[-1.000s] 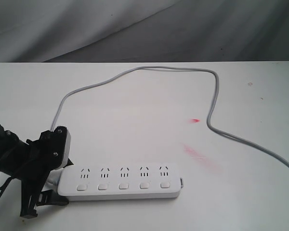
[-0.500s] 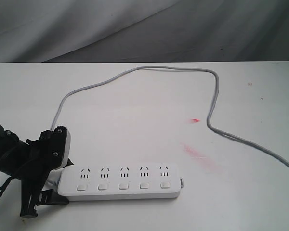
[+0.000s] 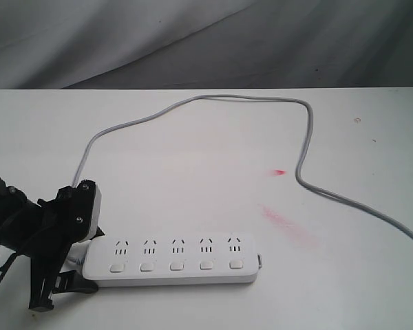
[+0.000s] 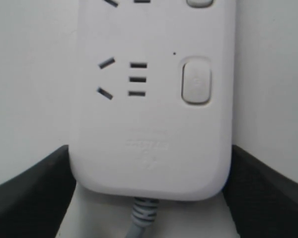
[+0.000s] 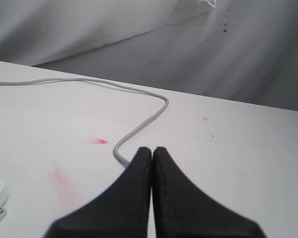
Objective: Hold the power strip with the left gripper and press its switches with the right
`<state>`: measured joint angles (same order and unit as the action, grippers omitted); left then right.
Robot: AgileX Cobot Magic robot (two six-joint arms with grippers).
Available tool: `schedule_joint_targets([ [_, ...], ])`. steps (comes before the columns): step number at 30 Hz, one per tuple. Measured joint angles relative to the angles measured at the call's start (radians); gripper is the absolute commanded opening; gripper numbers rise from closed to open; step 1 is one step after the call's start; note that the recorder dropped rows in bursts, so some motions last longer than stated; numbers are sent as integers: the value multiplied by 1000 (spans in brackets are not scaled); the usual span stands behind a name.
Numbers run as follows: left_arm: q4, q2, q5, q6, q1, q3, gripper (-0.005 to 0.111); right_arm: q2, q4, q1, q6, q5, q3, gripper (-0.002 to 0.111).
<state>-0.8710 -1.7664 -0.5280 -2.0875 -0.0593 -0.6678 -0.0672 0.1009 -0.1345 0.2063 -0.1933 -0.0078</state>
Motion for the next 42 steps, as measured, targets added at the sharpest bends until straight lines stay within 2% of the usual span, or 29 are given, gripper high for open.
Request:
schedule_joint_targets([
  [29, 0, 0, 0, 0, 0, 0, 54, 0, 0, 0, 0, 14, -6, 0],
  [32, 0, 0, 0, 0, 0, 0, 54, 0, 0, 0, 0, -13, -63, 0],
  [37, 0, 0, 0, 0, 0, 0, 54, -46, -8, 0, 0, -118, -276, 0],
  [42, 0, 0, 0, 0, 0, 0, 54, -227, -120, 0, 7, -162, -487, 0],
])
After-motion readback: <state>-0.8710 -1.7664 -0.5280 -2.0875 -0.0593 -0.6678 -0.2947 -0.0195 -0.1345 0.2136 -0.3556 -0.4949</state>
